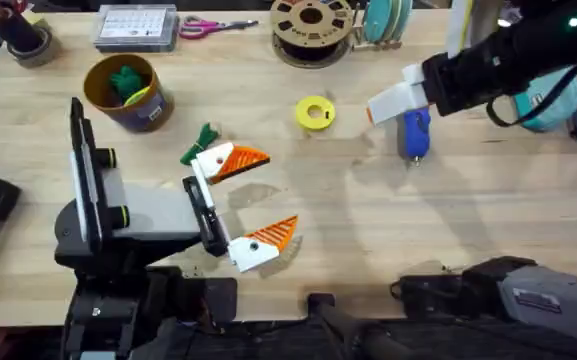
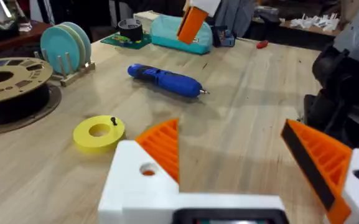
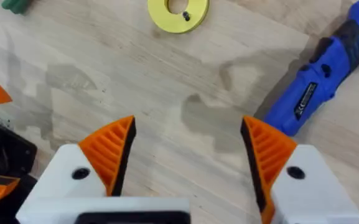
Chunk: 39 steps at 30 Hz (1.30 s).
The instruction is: Pick up the gripper from the table and insert it into the empty holder that is missing its gripper. Then pick up a screw, insert it into the mounting hole, and use the screwdriver to tighten it. Finally, clean up the table by picking up the vegetable and placing it into the bucket.
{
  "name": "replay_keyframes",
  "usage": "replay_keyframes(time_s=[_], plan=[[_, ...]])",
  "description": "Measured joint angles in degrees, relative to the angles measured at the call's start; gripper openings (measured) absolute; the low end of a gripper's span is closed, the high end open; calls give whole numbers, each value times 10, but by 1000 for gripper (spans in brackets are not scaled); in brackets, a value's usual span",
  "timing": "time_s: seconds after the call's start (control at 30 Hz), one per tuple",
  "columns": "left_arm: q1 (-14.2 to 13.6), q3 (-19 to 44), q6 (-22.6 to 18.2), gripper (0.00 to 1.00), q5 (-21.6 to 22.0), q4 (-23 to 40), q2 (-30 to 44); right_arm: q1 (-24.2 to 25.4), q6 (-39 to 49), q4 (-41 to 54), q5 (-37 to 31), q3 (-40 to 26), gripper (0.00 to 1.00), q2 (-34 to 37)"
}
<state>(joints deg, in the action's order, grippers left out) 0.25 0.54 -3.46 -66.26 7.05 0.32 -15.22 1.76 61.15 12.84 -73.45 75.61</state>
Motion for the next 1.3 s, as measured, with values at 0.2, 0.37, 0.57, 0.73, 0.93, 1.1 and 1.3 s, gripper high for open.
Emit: replay_keyframes(time_s=[0.2,0.37,0.57,0.73,0.93,1.1,1.3], plan=[[0,0,0,986,0,0,0,-2,0,-16,-2,0,995,5],[0,0,0,985,0,0,0,-16,0,-31,-4,0,996,11],[0,0,0,985,0,0,0,-45,0,-35,-43,-19,996,52],[0,0,0,985,0,0,0,-62,-2,-39,-63,-53,996,96],[0,0,0,985,0,0,0,-72,-5,-42,-74,-101,996,164],[0,0,0,985,0,0,0,-75,-5,-44,-76,-129,995,212],[0,0,0,985,0,0,0,-78,-5,-47,-80,-132,995,246]])
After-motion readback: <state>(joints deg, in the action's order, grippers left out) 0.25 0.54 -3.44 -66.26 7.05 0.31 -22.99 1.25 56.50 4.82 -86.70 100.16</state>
